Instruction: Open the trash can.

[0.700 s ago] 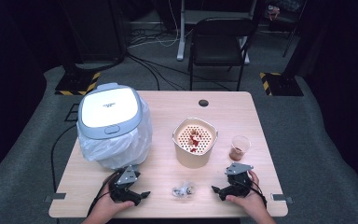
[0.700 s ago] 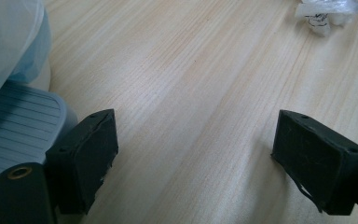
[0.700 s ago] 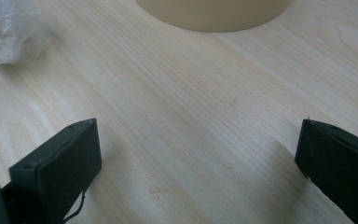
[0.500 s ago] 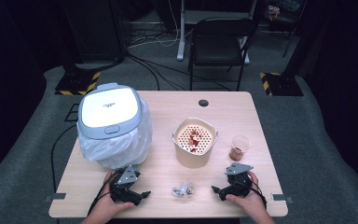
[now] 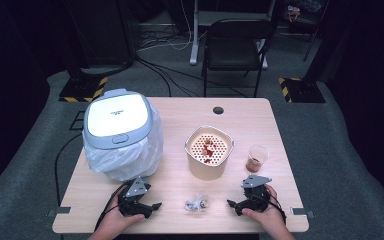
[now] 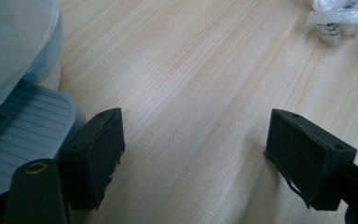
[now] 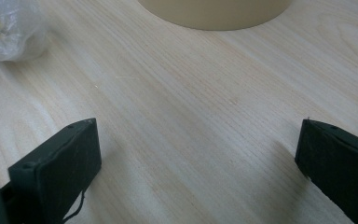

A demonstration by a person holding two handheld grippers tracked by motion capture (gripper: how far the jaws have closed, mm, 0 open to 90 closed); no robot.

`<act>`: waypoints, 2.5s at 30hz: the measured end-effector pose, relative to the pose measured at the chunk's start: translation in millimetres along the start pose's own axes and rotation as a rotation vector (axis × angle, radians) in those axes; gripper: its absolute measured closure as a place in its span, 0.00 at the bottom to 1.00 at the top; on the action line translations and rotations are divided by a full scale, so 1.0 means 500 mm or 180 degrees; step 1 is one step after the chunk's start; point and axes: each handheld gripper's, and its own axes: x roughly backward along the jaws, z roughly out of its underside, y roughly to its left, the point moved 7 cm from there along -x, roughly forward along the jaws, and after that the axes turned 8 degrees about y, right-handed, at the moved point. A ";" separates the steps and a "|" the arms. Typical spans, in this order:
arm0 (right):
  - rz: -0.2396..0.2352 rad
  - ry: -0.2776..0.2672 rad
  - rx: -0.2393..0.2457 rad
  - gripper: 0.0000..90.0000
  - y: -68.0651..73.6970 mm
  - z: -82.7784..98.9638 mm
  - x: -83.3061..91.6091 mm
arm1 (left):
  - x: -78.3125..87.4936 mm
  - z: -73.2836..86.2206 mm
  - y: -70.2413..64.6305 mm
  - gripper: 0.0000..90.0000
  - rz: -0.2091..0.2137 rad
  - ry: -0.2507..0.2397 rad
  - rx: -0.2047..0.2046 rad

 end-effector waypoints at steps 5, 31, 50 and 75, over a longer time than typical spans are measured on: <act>0.0014 -0.0012 -0.0022 0.00 0.001 0.000 0.000 | 0.008 0.003 -0.003 0.38 0.0016 -0.0089 -0.0011; 0.0008 -0.0015 -0.0018 0.00 0.001 0.000 0.000 | 0.118 -0.013 0.020 1.00 -0.0559 0.0076 0.0153; 0.0008 -0.0014 -0.0019 0.00 0.001 0.000 0.000 | 0.093 -0.029 0.062 1.00 -0.0968 0.0236 0.0279; 0.0014 -0.0001 -0.0033 0.00 0.002 0.002 0.001 | 0.054 -0.011 0.059 1.00 -0.1225 0.0361 0.0145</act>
